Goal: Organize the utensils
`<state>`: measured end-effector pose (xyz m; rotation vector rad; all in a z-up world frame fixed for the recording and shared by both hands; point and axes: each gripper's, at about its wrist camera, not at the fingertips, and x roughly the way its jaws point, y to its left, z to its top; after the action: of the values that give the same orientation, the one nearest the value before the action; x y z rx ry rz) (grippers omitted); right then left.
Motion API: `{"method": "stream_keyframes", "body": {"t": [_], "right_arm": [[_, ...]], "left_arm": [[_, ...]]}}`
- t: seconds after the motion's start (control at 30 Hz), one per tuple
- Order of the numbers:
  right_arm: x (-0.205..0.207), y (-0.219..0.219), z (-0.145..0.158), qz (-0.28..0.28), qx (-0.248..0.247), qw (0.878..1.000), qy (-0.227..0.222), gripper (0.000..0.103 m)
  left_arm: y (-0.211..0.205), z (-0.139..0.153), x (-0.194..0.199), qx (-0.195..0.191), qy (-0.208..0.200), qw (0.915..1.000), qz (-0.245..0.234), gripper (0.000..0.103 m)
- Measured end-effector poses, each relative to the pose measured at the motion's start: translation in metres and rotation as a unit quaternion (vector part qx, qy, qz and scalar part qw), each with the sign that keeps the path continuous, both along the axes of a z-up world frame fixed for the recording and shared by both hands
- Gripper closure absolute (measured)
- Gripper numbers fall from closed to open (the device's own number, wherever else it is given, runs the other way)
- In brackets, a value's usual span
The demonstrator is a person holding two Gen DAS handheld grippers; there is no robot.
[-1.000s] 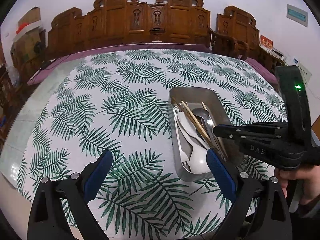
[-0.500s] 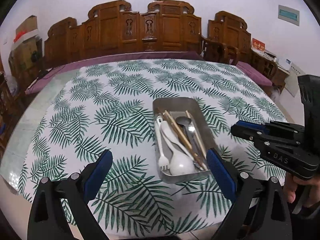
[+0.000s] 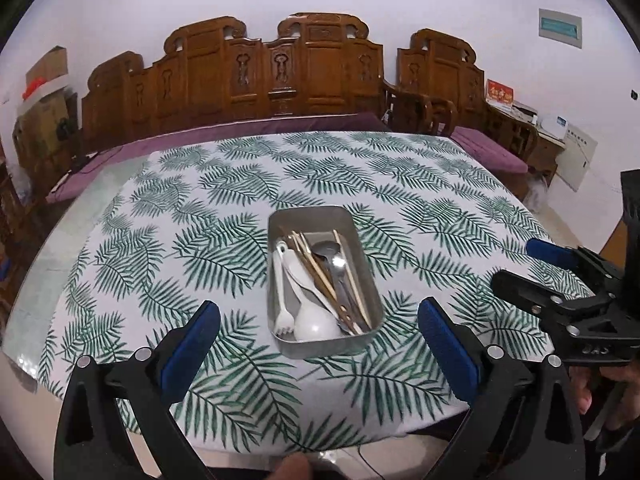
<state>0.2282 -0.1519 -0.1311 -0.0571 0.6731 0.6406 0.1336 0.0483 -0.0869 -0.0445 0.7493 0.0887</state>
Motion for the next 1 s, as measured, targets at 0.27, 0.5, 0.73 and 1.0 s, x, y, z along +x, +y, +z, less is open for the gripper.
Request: {"method": "stream_keyframes", "body": {"t": [0.27, 0.5, 0.73, 1.0], "right_arm": [[-0.020, -0.036, 0.007, -0.027, 0.003, 1.000, -0.005, 0.003], [-0.039, -0.061, 0.029, -0.050, 0.013, 0.998, -0.032, 0.003], [-0.062, -0.073, 0.064, -0.053, 0.029, 0.996, -0.071, 0.003], [-0.092, -0.077, 0.105, -0.036, 0.053, 0.991, -0.121, 0.003]], "left_arm": [[-0.024, 0.008, -0.016, -0.011, -0.010, 0.9997, -0.019, 0.008], [-0.041, 0.029, -0.031, -0.006, -0.032, 0.9991, -0.025, 0.008], [-0.052, 0.060, -0.045, -0.001, -0.064, 0.9976, -0.028, 0.008], [-0.062, 0.099, -0.068, 0.003, -0.111, 0.9933, -0.033, 0.008]]}}
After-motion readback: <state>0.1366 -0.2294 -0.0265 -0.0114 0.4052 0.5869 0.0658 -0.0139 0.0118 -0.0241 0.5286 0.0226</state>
